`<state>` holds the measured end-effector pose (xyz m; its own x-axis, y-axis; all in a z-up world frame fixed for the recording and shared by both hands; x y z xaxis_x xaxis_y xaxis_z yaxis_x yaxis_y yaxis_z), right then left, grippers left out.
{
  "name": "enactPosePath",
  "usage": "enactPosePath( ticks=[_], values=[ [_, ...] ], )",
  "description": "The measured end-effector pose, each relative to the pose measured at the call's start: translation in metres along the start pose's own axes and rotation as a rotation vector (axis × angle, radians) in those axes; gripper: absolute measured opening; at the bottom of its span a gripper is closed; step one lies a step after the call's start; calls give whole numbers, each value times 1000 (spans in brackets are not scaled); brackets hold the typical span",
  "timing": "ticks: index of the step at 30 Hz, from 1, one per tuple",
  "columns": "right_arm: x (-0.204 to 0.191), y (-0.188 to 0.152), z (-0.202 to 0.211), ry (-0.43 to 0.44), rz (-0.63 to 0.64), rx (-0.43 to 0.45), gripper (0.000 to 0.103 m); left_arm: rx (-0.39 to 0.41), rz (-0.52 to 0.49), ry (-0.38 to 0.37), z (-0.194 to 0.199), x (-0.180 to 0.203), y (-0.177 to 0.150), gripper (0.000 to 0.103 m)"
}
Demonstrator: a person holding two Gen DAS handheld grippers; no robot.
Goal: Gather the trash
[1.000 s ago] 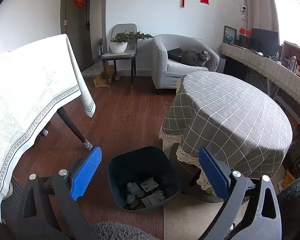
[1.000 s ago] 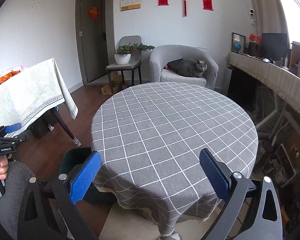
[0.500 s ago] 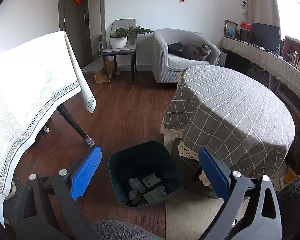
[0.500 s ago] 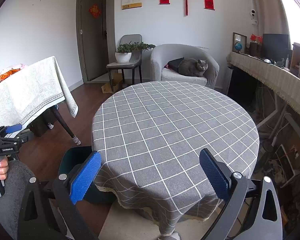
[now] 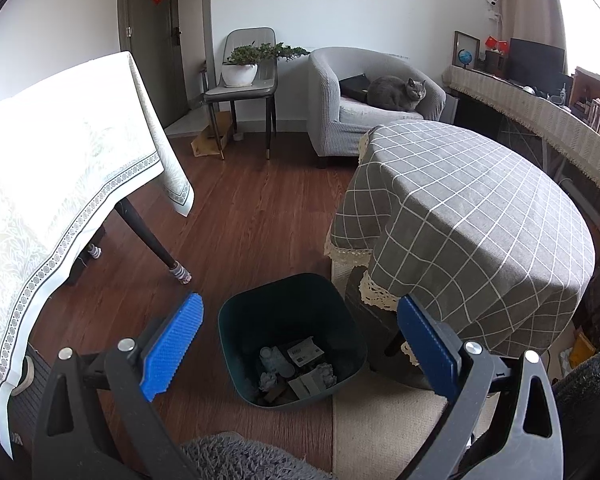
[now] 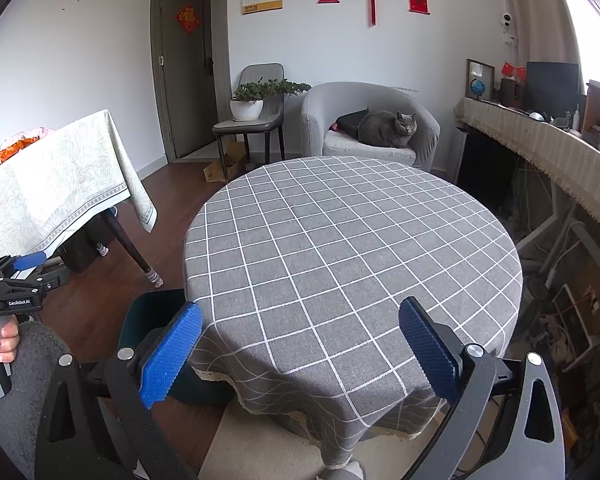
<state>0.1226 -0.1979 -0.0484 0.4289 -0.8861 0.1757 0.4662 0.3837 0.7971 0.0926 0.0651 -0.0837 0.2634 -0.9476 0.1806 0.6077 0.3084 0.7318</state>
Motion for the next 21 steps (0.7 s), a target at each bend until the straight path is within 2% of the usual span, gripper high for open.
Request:
enactPosePath(
  ticks=[21],
  values=[
    [-1, -2, -3, 0, 3, -18, 100, -12, -9, 0, -2, 1, -3, 99]
  ],
)
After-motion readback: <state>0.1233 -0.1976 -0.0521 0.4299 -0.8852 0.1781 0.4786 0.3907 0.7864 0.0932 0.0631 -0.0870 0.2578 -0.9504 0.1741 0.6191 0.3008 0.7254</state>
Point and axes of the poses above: each gripper's, at about its wrist camera, not at the fingertips, and z roughly against the way its jaws point, x to its right, y to its top, the point moved 10 cm from there along -z, roughly the way its jaws point, and after that the axes turned 14 degrees about z, right-handed, at the moved point
